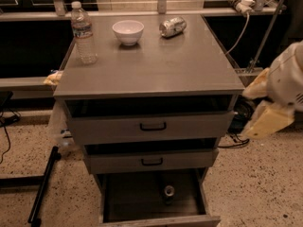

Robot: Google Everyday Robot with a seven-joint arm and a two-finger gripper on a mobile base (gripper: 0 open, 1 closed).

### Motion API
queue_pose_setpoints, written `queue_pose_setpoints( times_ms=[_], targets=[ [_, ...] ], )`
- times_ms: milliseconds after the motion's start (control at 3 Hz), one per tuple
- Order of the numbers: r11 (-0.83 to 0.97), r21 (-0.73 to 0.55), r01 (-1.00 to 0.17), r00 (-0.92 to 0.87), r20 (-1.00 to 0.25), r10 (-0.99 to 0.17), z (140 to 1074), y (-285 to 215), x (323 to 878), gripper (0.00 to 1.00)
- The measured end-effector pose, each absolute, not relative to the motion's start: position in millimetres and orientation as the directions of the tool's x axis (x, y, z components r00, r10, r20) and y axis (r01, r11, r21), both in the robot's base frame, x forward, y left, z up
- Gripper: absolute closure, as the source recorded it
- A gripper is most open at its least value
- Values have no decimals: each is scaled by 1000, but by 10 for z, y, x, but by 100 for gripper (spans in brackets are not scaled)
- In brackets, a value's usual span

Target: Pick redbull can from bottom drawer and place on counter

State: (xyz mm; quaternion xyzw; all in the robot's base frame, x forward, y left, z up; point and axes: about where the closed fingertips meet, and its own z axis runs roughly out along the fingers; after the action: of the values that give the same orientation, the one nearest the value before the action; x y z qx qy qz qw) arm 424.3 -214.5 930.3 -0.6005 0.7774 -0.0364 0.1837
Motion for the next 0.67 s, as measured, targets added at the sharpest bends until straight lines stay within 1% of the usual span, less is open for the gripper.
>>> queue_pose_setpoints(
  times_ms=[333, 667],
  targets=[
    [285, -241, -928, -215, -278, -936, 8554, -2139, 4165, 66],
    [301, -159, -940, -239, -321, -916, 7619, -2132, 4113, 89]
  ],
)
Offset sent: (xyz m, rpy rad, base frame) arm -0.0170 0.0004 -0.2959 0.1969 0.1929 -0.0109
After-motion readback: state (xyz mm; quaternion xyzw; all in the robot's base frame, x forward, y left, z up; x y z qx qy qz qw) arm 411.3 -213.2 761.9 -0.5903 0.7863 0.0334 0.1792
